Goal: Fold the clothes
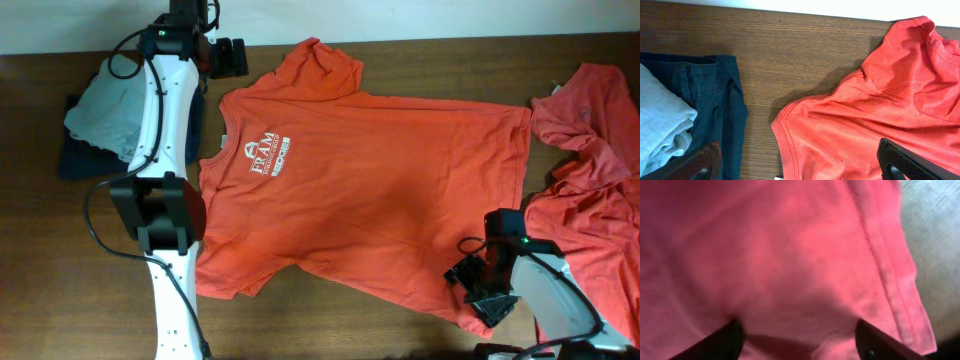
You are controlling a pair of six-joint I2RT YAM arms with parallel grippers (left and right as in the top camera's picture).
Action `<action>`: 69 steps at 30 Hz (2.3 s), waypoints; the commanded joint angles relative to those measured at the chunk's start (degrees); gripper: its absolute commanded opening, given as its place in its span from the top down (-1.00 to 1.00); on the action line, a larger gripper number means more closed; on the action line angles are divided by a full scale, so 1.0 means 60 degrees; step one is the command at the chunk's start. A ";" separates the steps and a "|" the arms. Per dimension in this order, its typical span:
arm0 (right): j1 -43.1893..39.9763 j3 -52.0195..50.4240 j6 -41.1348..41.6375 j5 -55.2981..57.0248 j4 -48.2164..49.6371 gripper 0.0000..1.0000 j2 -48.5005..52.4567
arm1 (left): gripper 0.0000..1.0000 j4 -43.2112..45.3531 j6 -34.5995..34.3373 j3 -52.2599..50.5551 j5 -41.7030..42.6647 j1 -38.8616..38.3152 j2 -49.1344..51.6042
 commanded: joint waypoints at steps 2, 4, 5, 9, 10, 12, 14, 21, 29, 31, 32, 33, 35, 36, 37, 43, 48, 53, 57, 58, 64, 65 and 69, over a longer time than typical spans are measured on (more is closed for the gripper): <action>0.0044 0.0572 -0.0495 0.0357 -0.0419 -0.50 0.0233 | -0.98 0.0000 0.0018 0.0025 0.0036 0.0033 -0.0095; 0.0044 0.0878 -0.0495 0.0543 -0.0816 -0.51 0.0233 | -0.98 -0.0004 0.0018 0.0025 0.0036 0.0033 -0.0095; 0.0044 0.1020 -0.0495 0.0794 -0.1086 -0.57 0.0233 | -0.98 -0.0004 0.0018 0.0025 0.0036 0.0033 -0.0095; -0.0029 0.1293 -0.0484 0.1475 -0.1647 -0.68 0.0233 | -0.98 0.0000 0.0018 0.0025 0.0036 0.0033 -0.0095; -0.0120 0.1304 -0.0484 0.1322 -0.1745 -0.68 0.0233 | -0.98 -0.0004 0.0018 0.0025 0.0036 0.0033 -0.0095; -0.0430 0.1300 -0.0484 0.1100 -0.2022 -0.68 0.0233 | -0.99 -0.0004 0.0018 0.0025 0.0036 0.0033 -0.0095; -0.0882 0.1279 -0.0495 0.1104 -0.2149 -0.68 0.0233 | -0.98 -0.0004 0.0018 0.0025 0.0036 0.0033 -0.0095; -0.2779 0.1224 -0.2113 0.0408 -0.1410 -0.69 0.0233 | -0.98 -0.0004 0.0018 0.0025 0.0036 0.0033 -0.0095; -0.3395 0.1220 -0.3319 0.0251 -0.1191 -0.86 0.0233 | -0.98 -0.0004 0.0018 0.0025 0.0036 0.0033 -0.0095; -0.3395 0.1220 -0.3315 0.0277 -0.1020 -0.87 0.0233 | -0.98 -0.0004 0.0018 0.0025 0.0036 0.0033 -0.0095; -0.3395 0.1220 -0.3315 0.0273 -0.0940 -0.88 0.0233 | -0.98 -0.0004 0.0018 0.0025 0.0036 0.0033 -0.0095; -0.3395 0.1220 -0.3315 0.0266 -0.0885 -0.88 0.0233 | -0.98 -0.0004 0.0018 0.0025 0.0036 0.0033 -0.0095; -0.3395 0.1217 -0.3315 0.0160 -0.0889 -0.88 0.0233 | -0.98 -0.0004 0.0018 0.0025 0.0036 0.0029 -0.0095; -0.3391 0.1191 -0.3315 0.0087 -0.0892 -0.88 0.0233 | -0.98 0.0000 0.0018 0.0025 0.0036 0.0033 -0.0095; -0.3388 0.1147 -0.3315 -0.0029 -0.0889 -0.88 0.0233 | -0.98 -0.0004 0.0018 0.0025 0.0036 0.0033 -0.0095; -0.3388 0.0342 -0.3319 -0.0940 -0.0142 -0.86 0.0233 | -0.98 -0.0004 0.0018 0.0025 0.0036 0.0033 -0.0095; -0.3388 -0.0634 -0.3260 -0.1854 0.0969 -0.85 0.0233 | -0.98 -0.0004 0.0018 0.0025 0.0036 0.0029 -0.0095; -0.3388 -0.0922 -0.3144 -0.2084 0.1086 -0.73 0.0233 | -0.98 -0.0004 0.0018 0.0025 0.0036 0.0033 -0.0095; -0.3388 -0.0914 -0.3246 -0.2018 0.1049 -0.60 0.0233 | -0.98 -0.0004 0.0018 0.0025 0.0036 0.0033 -0.0095; -0.3388 -0.0914 -0.3246 -0.2018 0.1031 -0.59 0.0233 | -0.99 -0.0004 0.0018 0.0025 0.0036 0.0029 -0.0095; -0.3388 -0.0911 -0.3246 -0.1978 0.1224 -0.42 0.0233 | -0.98 -0.0004 0.0018 0.0025 0.0036 0.0033 -0.0095; -0.3388 -0.0911 -0.3246 -0.1978 0.1279 -0.34 0.0233 | -0.99 -0.0004 0.0018 0.0025 0.0036 0.0033 -0.0095; -0.3388 -0.0911 -0.3246 -0.2022 0.1515 -0.10 0.0233 | -0.98 -0.0004 0.0018 0.0025 0.0036 0.0033 -0.0095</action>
